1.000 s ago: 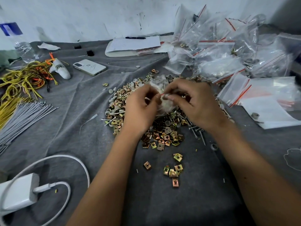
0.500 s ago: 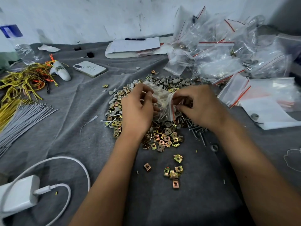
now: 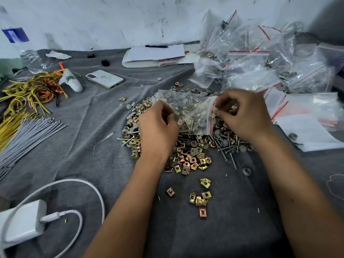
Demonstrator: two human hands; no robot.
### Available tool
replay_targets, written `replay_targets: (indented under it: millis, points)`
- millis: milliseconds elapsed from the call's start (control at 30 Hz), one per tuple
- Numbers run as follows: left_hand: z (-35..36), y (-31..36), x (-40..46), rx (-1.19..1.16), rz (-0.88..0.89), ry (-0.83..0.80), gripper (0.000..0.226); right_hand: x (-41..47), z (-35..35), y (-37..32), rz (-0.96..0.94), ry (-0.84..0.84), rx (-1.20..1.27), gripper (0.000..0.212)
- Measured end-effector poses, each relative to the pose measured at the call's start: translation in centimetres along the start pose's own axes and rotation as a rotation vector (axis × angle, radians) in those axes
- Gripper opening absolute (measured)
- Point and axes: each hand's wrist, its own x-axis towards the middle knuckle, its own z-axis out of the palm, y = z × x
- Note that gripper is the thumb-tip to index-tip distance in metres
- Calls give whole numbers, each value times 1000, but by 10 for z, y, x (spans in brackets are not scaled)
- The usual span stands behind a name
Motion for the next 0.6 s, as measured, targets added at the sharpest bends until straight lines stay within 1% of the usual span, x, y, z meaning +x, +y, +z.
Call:
replay_targets:
  millis: [33, 133, 233, 333, 467, 533, 600]
  points:
    - [0, 0, 0, -8, -19, 6, 17, 0, -2, 2, 21, -47, -11, 19]
    - [0, -1, 0, 3, -36, 26, 17, -1, -12, 4, 55, -289, -50, 13]
    - [1, -2, 1, -13, -48, 20, 18, -1, -16, 2, 19, -451, 52, 12]
    - [0, -3, 1, -37, -78, 3, 21, -1, -14, -2, -16, -576, 66, 21]
    - [0, -2, 2, -118, -152, 8, 29, -4, -10, -8, -43, -626, -28, 37]
    - [0, 0, 2, -167, -198, 33, 33, -5, -4, -12, -53, -616, -142, 45]
    - [-1, 2, 2, -241, -257, 83, 35, -6, 1, -17, -62, -588, -190, 47]
